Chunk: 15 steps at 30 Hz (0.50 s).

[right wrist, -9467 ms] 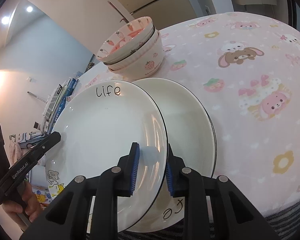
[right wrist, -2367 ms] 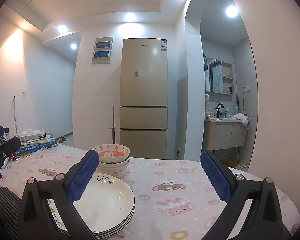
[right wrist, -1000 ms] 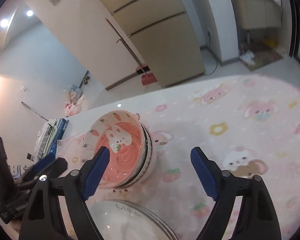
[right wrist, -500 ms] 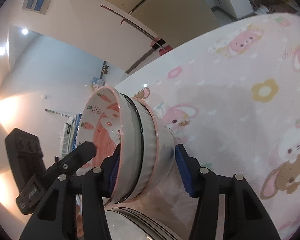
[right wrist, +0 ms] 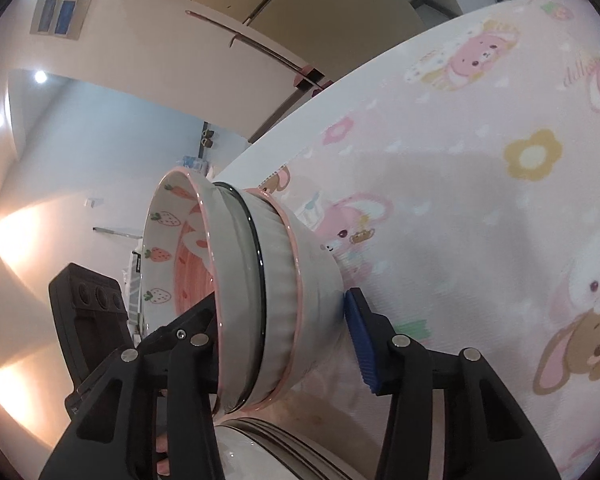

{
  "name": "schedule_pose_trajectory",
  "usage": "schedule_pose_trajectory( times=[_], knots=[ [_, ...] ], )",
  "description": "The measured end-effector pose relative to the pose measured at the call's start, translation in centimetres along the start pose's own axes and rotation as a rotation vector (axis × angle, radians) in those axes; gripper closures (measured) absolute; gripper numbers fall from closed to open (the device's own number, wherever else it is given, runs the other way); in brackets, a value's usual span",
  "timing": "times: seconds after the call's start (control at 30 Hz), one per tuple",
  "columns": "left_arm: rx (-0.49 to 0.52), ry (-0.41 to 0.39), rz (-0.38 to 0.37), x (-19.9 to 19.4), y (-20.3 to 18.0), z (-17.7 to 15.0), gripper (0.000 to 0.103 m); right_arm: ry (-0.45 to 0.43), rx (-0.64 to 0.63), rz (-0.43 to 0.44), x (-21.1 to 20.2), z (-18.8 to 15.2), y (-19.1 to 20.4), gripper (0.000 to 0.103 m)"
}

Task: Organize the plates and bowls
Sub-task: 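Close both grippers together on the rim of the nested bowls, then lift the nested bowls with both grippers and carry them over the 'life' plate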

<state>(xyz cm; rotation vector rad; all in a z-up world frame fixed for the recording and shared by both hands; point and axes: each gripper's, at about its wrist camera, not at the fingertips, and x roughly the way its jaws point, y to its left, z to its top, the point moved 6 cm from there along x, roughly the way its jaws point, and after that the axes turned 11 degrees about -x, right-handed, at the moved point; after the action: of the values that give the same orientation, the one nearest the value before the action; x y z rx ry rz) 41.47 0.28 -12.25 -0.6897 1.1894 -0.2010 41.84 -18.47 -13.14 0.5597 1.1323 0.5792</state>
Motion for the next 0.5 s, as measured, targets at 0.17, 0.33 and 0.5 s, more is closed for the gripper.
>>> schedule_pose_trajectory(
  times=[0.17,0.33,0.5],
  knots=[
    [-0.034,0.047,-0.071,0.2,-0.5,-0.7,0.047,-0.008,0.032,0.01,-0.1,-0.1,-0.2,0.056],
    [-0.008,0.043,-0.048,0.0,-0.8,-1.0,0.047,-0.006,0.048,0.014,0.1,0.0,-0.3,0.057],
    [0.011,0.037,-0.022,0.3,-1.6,-0.6,0.047,0.001,0.08,0.02,0.5,0.2,-0.3,0.057]
  ],
)
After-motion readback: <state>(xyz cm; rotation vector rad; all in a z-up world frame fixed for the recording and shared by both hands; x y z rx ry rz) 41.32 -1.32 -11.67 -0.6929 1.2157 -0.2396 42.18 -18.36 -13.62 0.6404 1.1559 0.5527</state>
